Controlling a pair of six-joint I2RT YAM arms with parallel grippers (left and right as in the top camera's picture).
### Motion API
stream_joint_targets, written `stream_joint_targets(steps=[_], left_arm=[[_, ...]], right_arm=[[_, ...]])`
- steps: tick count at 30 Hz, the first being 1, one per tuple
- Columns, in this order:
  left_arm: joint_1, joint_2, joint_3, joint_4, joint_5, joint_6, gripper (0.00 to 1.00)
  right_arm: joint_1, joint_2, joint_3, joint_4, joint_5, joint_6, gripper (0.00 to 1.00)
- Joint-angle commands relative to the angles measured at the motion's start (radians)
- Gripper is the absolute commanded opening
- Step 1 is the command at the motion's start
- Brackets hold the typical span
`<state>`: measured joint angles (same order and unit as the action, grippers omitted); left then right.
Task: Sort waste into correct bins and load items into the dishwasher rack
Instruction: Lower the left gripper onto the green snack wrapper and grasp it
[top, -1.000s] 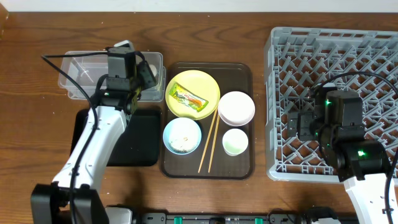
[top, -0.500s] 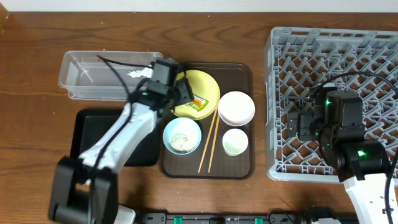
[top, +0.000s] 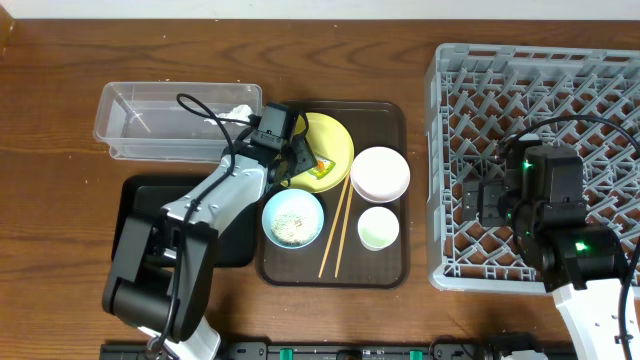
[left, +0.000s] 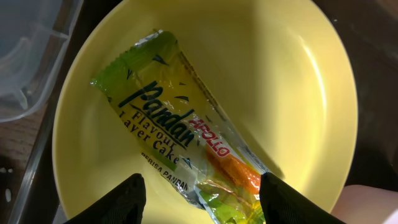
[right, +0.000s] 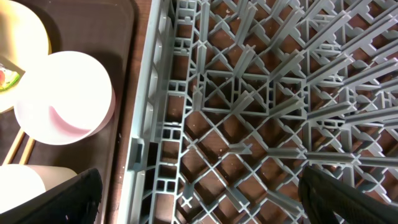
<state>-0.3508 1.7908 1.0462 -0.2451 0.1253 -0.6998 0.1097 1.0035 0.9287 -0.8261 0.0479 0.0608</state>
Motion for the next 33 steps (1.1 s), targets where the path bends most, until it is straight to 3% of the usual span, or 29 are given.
stream_joint_targets(steps=[1,15,17,21,28,33], left_arm=[[0.000,0.021,0.016,0.001,-0.006,-0.014,0.61],[0.000,0.091,0.016,0.033,-0.005,-0.019,0.61],[0.000,0.093,0.016,0.058,-0.005,-0.019,0.59],[-0.001,0.093,0.016,0.090,-0.005,-0.020,0.46],[-0.011,0.093,0.016,0.079,-0.005,-0.017,0.46],[-0.038,0.090,0.017,0.079,-0.006,0.059,0.47]], right_arm=[[-0.006,-0.003,0.019,-0.002,-0.003,0.013,0.99],[-0.006,-0.003,0.019,-0.003,-0.003,0.013,0.99],[-0.006,-0.003,0.019,-0.003,-0.003,0.013,0.99],[-0.006,-0.003,0.019,-0.005,-0.003,0.013,0.99],[-0.006,-0.003,0.019,-0.005,-0.003,0.013,0.99],[-0.006,-0.003,0.019,-0.005,-0.003,0.013,0.99]])
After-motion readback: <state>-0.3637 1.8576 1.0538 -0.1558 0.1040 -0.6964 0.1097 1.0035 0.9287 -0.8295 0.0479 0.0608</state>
